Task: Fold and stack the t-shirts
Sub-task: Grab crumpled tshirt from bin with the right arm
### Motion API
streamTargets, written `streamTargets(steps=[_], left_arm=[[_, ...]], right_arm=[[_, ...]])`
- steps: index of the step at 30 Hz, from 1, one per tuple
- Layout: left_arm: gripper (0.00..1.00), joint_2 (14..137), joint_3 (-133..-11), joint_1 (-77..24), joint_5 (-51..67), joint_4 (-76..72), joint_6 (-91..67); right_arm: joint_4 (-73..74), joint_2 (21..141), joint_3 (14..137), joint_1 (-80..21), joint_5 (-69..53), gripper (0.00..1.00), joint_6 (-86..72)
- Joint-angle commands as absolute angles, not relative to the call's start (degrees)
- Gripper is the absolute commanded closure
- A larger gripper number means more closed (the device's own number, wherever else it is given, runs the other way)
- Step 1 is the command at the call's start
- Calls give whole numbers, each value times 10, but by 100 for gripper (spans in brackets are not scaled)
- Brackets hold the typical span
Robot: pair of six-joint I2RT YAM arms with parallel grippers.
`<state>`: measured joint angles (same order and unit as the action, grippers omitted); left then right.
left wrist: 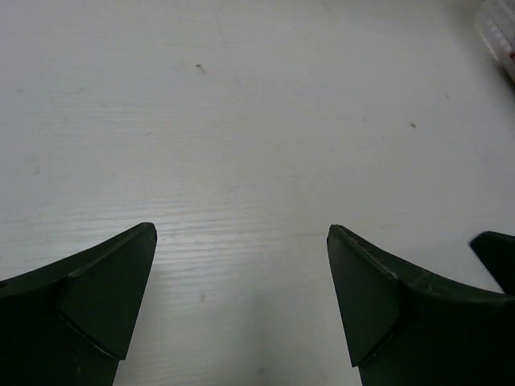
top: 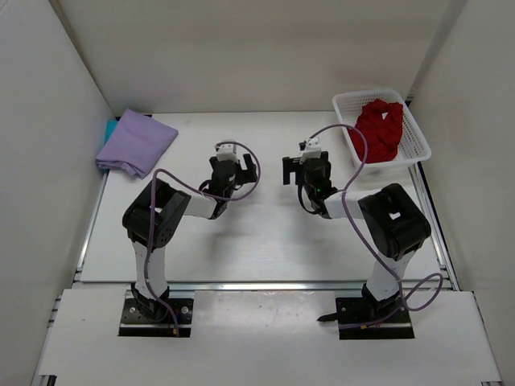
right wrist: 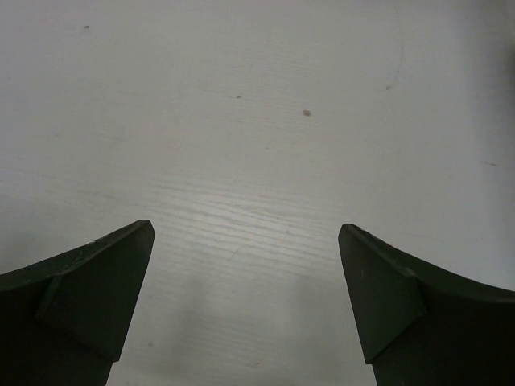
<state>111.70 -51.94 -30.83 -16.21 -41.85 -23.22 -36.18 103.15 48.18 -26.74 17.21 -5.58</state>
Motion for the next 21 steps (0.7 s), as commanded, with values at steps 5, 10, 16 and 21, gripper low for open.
streamTargets(steps=[5,10,16,21], left_arm=[[1,1107,-540,-403,-185,-451,-59],[1,1115,-556,-375,-98,-436,-115],[2,1117,-501,-316,-39,-537,-210],[1,1107,-515,-338,-56,-487,-176]], right_arm=[[-419,1014,463,-224,94,1,-75],[-373,1026,498,-225,148,1,-103],[-351,1034,525,-216,98,1,-89],[-344,1038,527,-250,187,0,-86]])
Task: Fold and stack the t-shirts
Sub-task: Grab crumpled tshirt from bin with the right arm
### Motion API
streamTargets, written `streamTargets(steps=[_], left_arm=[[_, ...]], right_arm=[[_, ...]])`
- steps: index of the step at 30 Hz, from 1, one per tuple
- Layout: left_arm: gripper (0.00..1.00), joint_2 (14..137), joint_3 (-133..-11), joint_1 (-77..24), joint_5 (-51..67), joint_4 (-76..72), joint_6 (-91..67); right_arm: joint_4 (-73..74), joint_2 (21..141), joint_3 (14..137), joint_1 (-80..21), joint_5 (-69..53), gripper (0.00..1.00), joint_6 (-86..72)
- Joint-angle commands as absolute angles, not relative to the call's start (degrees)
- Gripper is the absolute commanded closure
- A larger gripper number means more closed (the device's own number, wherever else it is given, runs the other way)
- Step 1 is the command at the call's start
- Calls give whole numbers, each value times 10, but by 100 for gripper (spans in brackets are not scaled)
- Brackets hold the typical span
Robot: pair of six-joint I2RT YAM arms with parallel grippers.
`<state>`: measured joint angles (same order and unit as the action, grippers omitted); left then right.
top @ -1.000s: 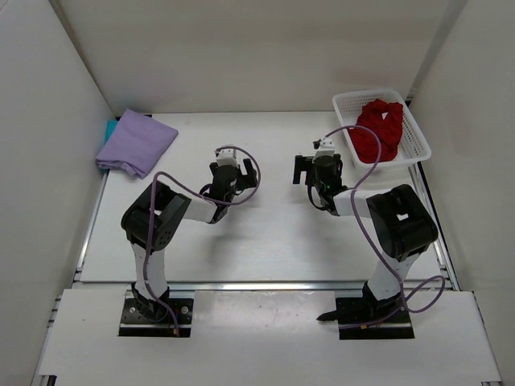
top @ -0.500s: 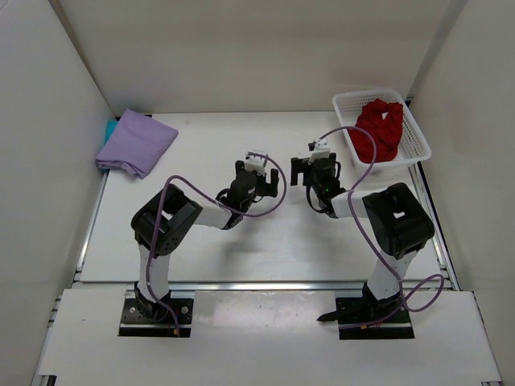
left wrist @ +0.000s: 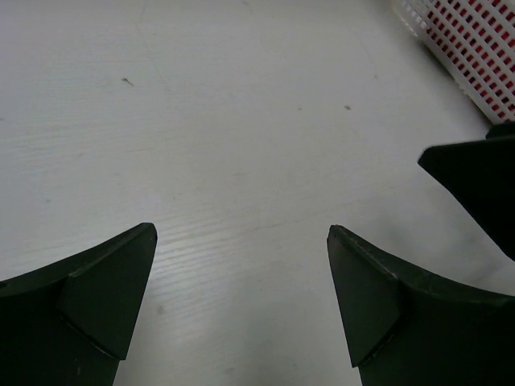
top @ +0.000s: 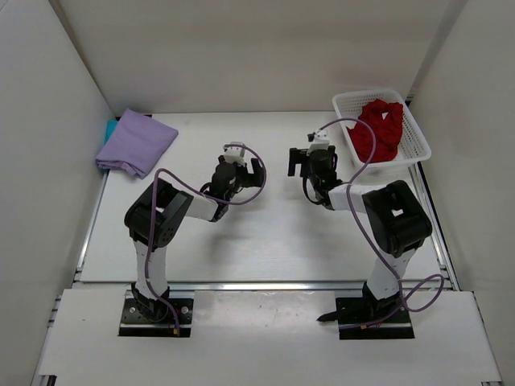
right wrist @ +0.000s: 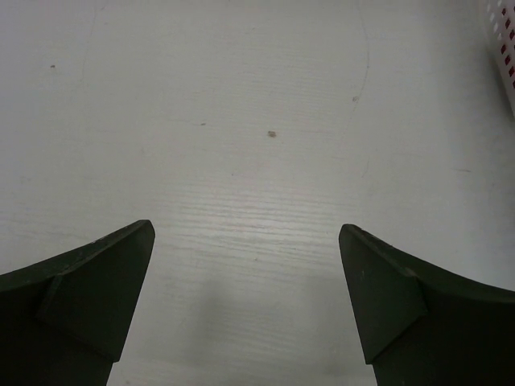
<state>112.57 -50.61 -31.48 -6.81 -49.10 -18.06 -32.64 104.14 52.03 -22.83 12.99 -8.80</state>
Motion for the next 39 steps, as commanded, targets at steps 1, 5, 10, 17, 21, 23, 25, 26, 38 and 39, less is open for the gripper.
streamTargets(steps=[1,5,10,17,21,23,25,26,38,39], left_arm=[[1,1108,-534,-337,-37,-451,-172],[3,1112,-610,-365,-49,-303,-163],[94,1030,-627,-421,-105,-215,-155],[100,818,-439,-418,-127,-206,-271],[100,763,-407,-417,-80,-149,-318],[100,758,-403,-432,-76,-102,-326],[100,767,-403,-440,-39,-84,-336],[97,771,-403,-445,-34,-77,-338],[73,863,-461,-488,22,-40,-328],[70,866,-469,-487,25,-33,-330]], right_arm=[[-365,1033,509,-257,205,1,-82],[-279,1005,533,-258,150,39,-85],[-110,915,576,-266,111,88,-134],[40,773,519,-260,125,100,-200],[110,762,551,-247,120,94,-213],[154,763,563,-239,137,93,-207],[174,746,567,-229,142,88,-182],[183,742,570,-225,142,79,-176],[250,905,816,16,99,53,-50],[245,932,830,28,107,59,-56]])
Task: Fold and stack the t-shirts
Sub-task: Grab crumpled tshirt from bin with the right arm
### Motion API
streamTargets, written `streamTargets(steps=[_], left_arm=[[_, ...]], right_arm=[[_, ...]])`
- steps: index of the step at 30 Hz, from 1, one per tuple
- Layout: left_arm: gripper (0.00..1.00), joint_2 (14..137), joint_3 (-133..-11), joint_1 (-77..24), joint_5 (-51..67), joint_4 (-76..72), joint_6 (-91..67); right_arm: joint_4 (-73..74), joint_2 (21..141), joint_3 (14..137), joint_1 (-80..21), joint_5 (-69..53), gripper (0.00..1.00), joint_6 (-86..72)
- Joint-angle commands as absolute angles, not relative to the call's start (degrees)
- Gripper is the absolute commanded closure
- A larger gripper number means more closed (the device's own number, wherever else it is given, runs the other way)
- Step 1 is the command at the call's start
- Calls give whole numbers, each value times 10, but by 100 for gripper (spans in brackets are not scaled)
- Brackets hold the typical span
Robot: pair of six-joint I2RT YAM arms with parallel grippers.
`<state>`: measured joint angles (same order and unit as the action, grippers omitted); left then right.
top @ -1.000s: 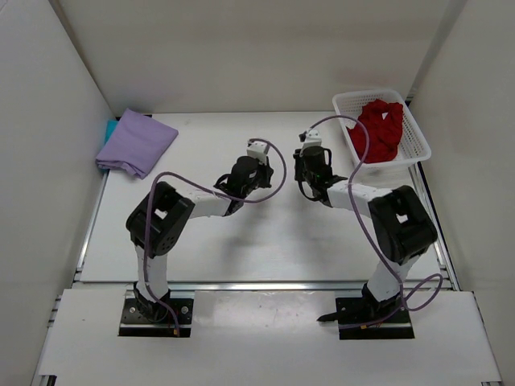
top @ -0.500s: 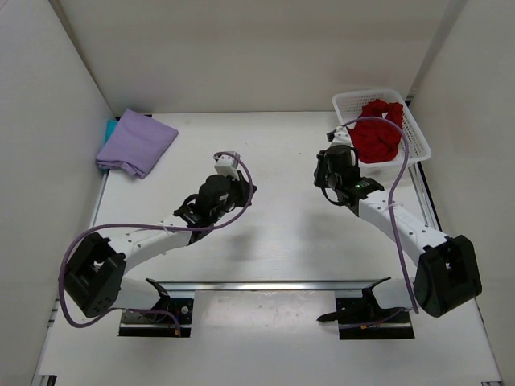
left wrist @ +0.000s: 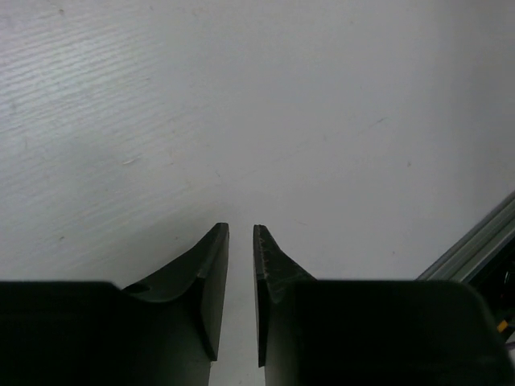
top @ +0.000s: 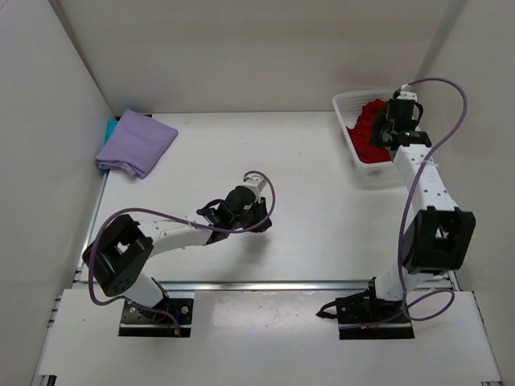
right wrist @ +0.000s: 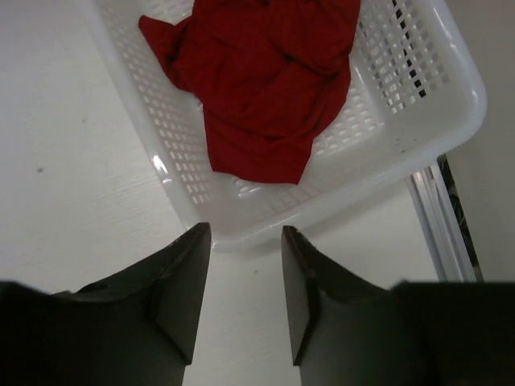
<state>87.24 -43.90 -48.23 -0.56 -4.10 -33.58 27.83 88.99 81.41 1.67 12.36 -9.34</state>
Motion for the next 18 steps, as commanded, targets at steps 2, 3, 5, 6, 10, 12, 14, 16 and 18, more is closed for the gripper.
streamTargets(steps=[2,3,5,6,10,12,14,16,18], left_arm=[[67,861,-477,-490,33,-22,-330],[65,858,-475,-489,42,-18,-335],[62,849,-461,-484,59,-35,-341],[61,840,-461,-485,61,-36,-341],[60,830,-468,-474,46,-11,-314],[60,813,-451,-455,62,-19,-315],[59,798,-437,-435,69,-17,-320],[58,781,-426,-418,77,-21,-317],[58,782,-415,-411,76,-24,-317]], right_arm=[[264,992,906,63,78,63,-59],[278,1031,950,68,65,63,-67],[296,1111,1012,94,48,61,-70],[305,1127,1056,97,37,59,-67],[337,1256,1183,98,68,55,-76],[359,1329,1276,105,62,52,-79],[367,1373,1334,108,55,50,-91],[347,1391,1340,115,37,49,-98],[338,1417,1353,111,33,47,-92]])
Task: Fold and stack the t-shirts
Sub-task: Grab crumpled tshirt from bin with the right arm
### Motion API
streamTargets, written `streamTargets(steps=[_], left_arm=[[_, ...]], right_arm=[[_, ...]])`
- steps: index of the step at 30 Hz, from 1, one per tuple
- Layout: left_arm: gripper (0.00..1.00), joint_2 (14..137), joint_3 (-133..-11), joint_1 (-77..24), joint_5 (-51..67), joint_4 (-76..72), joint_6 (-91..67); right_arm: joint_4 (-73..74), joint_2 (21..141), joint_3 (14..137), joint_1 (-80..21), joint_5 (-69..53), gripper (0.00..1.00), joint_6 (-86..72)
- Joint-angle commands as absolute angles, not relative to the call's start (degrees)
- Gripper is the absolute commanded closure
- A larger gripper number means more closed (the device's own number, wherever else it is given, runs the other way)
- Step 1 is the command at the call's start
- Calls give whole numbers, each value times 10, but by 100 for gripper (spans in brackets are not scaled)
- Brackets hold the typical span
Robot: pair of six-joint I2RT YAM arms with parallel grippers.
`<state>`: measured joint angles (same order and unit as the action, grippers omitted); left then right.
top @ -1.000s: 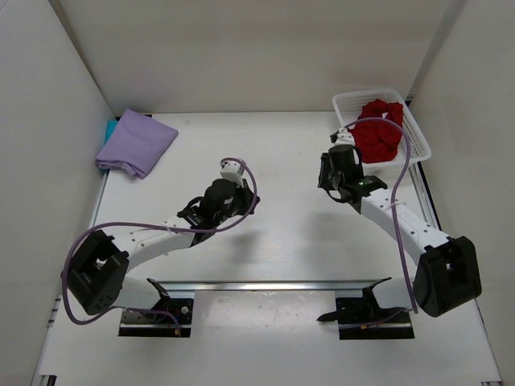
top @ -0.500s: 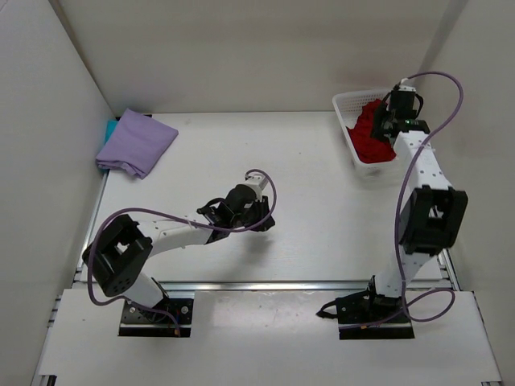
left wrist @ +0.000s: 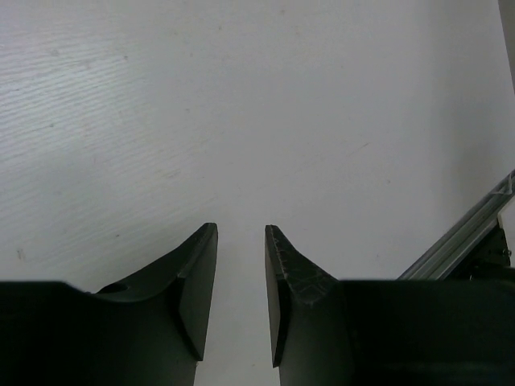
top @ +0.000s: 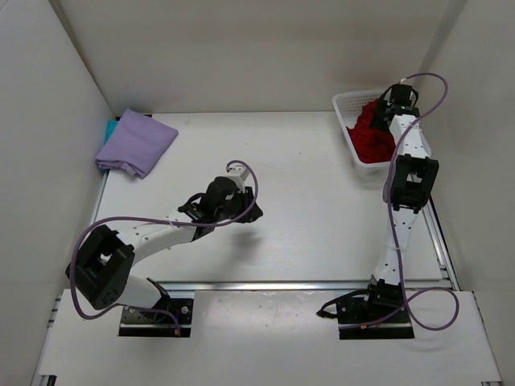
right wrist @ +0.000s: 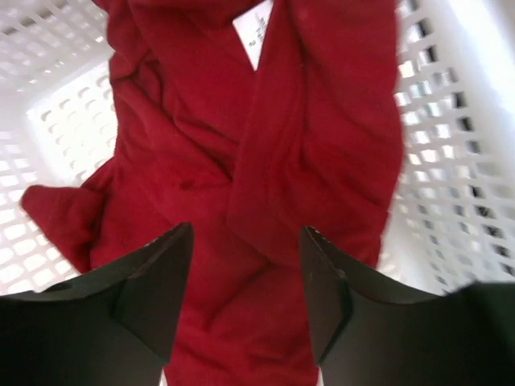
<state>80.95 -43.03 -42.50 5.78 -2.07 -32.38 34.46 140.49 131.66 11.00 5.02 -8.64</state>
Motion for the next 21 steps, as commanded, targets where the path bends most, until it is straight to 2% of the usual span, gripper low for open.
streamTargets(steps=[1,4,7,11,13,16,21], left_arm=[[58,787,-410,-410,80,-22,-319],[58,801,-405,-411,87,-30,-322],[59,808,-404,-410,97,-38,-325],[59,806,-400,-409,99,-41,-326],[60,804,-403,-408,104,-42,-329],[59,803,-401,-410,104,-42,-330],[60,789,-386,-410,94,-54,-335]], right_arm=[[338,1425,1360,105,40,45,-91],[344,1449,1368,108,36,48,-100],[352,1454,1371,109,57,61,-102],[359,1448,1386,105,74,72,-112],[357,1438,1392,105,79,72,-114],[346,1417,1386,104,83,64,-105],[340,1409,1357,118,57,68,-109]])
